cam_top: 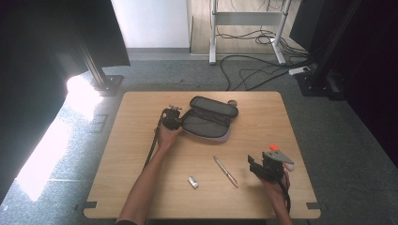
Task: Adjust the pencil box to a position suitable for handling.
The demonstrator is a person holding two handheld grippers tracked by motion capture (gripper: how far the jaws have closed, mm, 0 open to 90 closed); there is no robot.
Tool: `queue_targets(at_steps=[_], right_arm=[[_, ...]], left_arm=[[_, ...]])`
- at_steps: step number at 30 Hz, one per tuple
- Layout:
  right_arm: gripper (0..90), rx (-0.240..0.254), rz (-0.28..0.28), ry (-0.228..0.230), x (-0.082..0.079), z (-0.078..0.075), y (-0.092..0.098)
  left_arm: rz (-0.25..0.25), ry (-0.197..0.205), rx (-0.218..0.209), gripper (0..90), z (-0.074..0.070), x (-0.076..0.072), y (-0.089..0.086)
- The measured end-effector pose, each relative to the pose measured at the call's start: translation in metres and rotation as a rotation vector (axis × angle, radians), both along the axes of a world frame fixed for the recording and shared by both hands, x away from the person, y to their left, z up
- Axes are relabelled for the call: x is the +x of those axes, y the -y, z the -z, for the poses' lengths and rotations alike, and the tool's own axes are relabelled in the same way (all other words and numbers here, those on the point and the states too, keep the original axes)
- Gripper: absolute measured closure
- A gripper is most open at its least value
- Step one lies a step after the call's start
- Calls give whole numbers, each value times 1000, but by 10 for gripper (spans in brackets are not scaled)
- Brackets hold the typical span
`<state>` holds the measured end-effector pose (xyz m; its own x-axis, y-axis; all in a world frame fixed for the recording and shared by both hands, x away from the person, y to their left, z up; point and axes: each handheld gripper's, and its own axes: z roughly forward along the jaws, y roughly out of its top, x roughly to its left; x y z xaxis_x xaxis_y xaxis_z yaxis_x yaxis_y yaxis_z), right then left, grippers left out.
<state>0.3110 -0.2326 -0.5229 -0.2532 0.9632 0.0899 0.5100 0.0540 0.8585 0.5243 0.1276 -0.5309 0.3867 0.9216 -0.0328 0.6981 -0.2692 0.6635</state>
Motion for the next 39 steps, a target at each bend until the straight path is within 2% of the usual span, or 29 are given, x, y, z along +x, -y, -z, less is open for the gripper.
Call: queue_targets(at_steps=[2, 11, 12, 13, 19, 22, 30, 33, 39], right_arm=[[345, 11, -16, 6, 10, -6, -7], [338, 71, -46, -18, 41, -19, -23], [338, 71, -46, -18, 41, -19, -23], [345, 69, -53, -27, 51, -21, -27], [348, 68, -50, -54, 70, -19, -37], [346, 71, -48, -72, 77, -17, -40], [353, 52, -50, -75, 90, -15, -45], [355, 54, -49, -100, 98, -12, -48], [365, 47, -52, -108, 112, -14, -58]], left_arm=[[-2, 2, 1, 846, 0, 0, 0], [-3, -2, -8, 845, 0, 0, 0], [-3, -2, -8, 845, 0, 0, 0], [-2, -4, -10, 846, 0, 0, 0], [1, -5, -11, 847, 0, 0, -1], [3, -7, -17, 847, 0, 0, -2], [2, -4, -20, 847, 1, -1, -2], [-3, -6, -26, 847, 1, -1, -2], [-4, -5, -27, 847, 1, -1, -2]])
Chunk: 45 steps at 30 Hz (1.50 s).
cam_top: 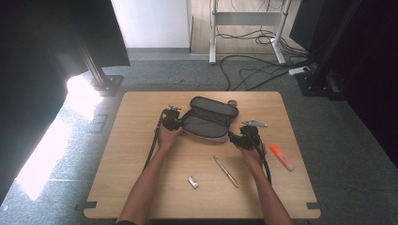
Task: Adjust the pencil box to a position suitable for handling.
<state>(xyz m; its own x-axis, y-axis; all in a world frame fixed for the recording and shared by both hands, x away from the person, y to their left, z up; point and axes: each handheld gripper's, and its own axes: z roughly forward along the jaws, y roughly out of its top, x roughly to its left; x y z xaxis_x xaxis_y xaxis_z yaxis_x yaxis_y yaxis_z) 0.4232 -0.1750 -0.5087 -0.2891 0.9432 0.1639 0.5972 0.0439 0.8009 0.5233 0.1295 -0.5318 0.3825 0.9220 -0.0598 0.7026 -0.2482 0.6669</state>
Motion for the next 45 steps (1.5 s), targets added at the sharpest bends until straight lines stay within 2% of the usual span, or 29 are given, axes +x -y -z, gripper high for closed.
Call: queue_targets(at_steps=[5, 9, 13, 20, 23, 26, 28, 31, 32, 34, 35, 36, 37, 38, 42, 45], right_arm=[[363, -35, 2, 2, 12, 1, -13], [362, -31, 6, -14, 19, 5, -18], [361, -28, 9, -27, 25, 12, -24], [364, -53, 17, -72, 35, 30, -30], [437, -68, 36, -74, 37, 33, -30], [483, -43, 41, -91, 40, 35, -27], [511, -44, 38, -118, 42, 36, -27], [548, -41, 43, -123, 44, 36, -28], [596, -68, 55, -121, 46, 34, -30], [619, -78, 65, -123, 47, 33, -31], [693, -98, 82, -123, 49, 31, -31], [733, -107, 89, -123, 49, 31, -31], [733, -107, 89, -123, 49, 31, -31], [802, -124, 116, -116, 49, 31, -31], [847, -139, 120, -111, 49, 31, -30], [858, -121, 114, -101, 48, 29, -28]], left_arm=[[1, -1, -6, 846, 0, 0, 0], [1, -1, -8, 846, 0, 0, -1], [6, 2, -9, 846, 0, -1, -1], [12, 0, -13, 845, 1, -3, -1], [13, -2, -17, 845, 1, -3, -1], [15, -3, -20, 845, 1, -3, -2], [16, -3, -21, 846, 0, -3, -2], [18, -2, -20, 846, 1, -4, -2], [19, -1, -21, 846, 1, -4, -2], [19, -2, -22, 848, 1, -4, -2], [20, -1, -22, 849, 0, -5, -2], [23, -1, -25, 849, 0, -5, -3], [23, -1, -25, 850, 0, -5, -3], [30, -2, -32, 850, 0, -7, -3], [40, 1, -46, 854, -1, -10, -5], [47, 15, -60, 855, -4, -15, -8]])
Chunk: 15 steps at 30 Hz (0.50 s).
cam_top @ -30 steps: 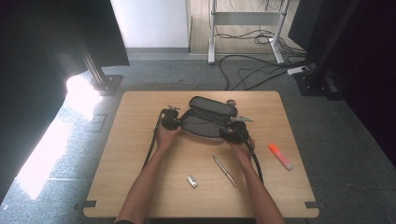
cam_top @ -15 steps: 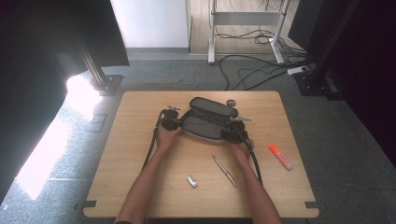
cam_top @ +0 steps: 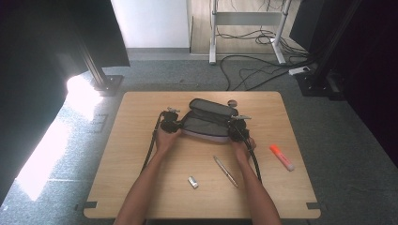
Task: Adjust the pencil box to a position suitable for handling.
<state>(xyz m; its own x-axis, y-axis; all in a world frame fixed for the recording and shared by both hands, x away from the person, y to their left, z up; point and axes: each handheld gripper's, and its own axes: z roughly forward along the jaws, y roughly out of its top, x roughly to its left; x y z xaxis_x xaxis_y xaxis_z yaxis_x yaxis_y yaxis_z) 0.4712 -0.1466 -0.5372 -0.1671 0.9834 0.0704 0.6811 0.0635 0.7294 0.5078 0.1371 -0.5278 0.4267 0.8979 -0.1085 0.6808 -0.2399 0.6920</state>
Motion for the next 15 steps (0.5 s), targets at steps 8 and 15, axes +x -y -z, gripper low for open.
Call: queue_targets(at_steps=[8, 15], right_arm=[[861, -5, -35, 71, -7, -16, -2], [862, 13, -65, 116, -14, -28, -1]], left_arm=[[8, 43, -26, 854, -15, -12, -7], [18, 84, -45, 854, -29, -25, -11]])
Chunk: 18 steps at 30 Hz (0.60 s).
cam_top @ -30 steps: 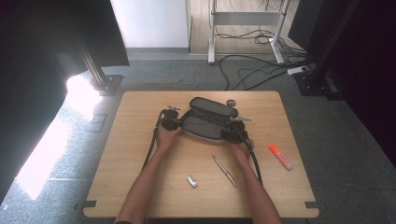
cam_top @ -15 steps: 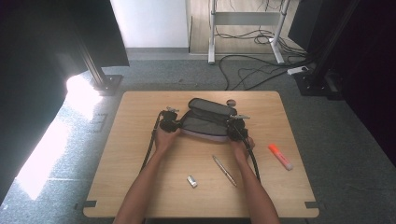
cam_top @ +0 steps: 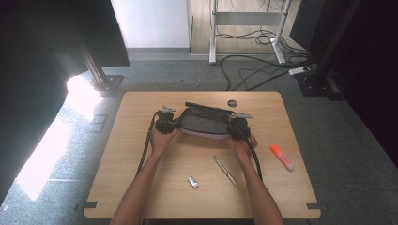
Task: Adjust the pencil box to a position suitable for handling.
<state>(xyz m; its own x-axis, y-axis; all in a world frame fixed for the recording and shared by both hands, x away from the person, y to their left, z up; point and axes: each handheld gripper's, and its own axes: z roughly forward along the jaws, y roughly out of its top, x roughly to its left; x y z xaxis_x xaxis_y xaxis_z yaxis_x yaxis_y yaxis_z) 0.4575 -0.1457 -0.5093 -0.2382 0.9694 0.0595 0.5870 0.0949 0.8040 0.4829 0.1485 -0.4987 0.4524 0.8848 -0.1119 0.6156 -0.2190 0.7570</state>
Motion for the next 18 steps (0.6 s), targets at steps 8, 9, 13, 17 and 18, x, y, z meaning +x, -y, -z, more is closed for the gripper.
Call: queue_targets(at_steps=[8, 9, 13, 17, 18], right_arm=[[863, -11, -40, 41, -9, -12, 0], [863, -11, -40, 41, -9, -12, 0], [862, -23, -63, 57, -15, -17, -2], [863, -25, -75, 66, -17, -18, -2], [863, -22, -82, 69, -18, -18, -3]], left_arm=[[13, 28, -14, 850, -11, -19, -5], [13, 28, -14, 849, -11, -19, -5], [17, 38, -15, 847, -15, -30, -7], [22, 45, -16, 845, -17, -38, -9], [22, 46, -18, 845, -17, -41, -9]])
